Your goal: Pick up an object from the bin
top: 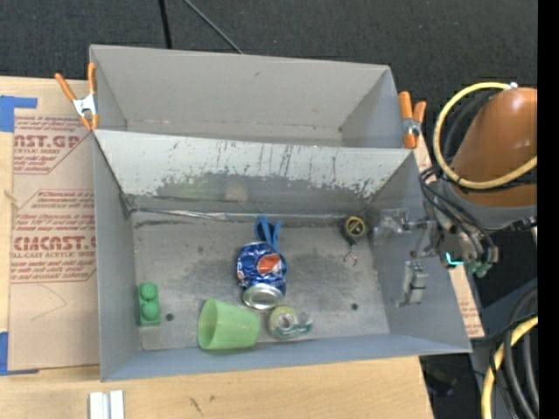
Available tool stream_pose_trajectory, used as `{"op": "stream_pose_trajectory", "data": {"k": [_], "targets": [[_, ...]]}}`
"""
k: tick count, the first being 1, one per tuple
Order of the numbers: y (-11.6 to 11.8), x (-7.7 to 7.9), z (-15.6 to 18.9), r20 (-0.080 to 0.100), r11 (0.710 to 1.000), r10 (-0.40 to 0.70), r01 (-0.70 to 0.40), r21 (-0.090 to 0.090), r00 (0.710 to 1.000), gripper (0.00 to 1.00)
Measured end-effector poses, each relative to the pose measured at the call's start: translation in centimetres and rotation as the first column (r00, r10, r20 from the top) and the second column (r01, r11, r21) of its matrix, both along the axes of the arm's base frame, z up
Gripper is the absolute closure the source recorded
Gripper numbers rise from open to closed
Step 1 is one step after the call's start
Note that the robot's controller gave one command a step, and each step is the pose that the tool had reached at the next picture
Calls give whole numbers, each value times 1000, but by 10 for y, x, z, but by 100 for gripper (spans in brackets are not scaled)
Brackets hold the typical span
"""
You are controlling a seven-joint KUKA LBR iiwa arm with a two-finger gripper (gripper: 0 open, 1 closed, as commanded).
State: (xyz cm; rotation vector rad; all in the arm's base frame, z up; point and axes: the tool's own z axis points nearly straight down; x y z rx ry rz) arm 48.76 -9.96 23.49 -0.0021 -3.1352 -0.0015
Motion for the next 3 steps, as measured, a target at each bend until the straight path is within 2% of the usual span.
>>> {"op": "stream_pose_trajectory", "data": {"k": [1, 2, 3], "targets": [[81, 1, -90, -1, 999, 50, -50, 3, 999, 0], [129, 23, -105, 6, 971, -239, 239, 2, 971, 0], [145, -3, -167, 4, 992, -129, 129, -1, 992, 0]]}}
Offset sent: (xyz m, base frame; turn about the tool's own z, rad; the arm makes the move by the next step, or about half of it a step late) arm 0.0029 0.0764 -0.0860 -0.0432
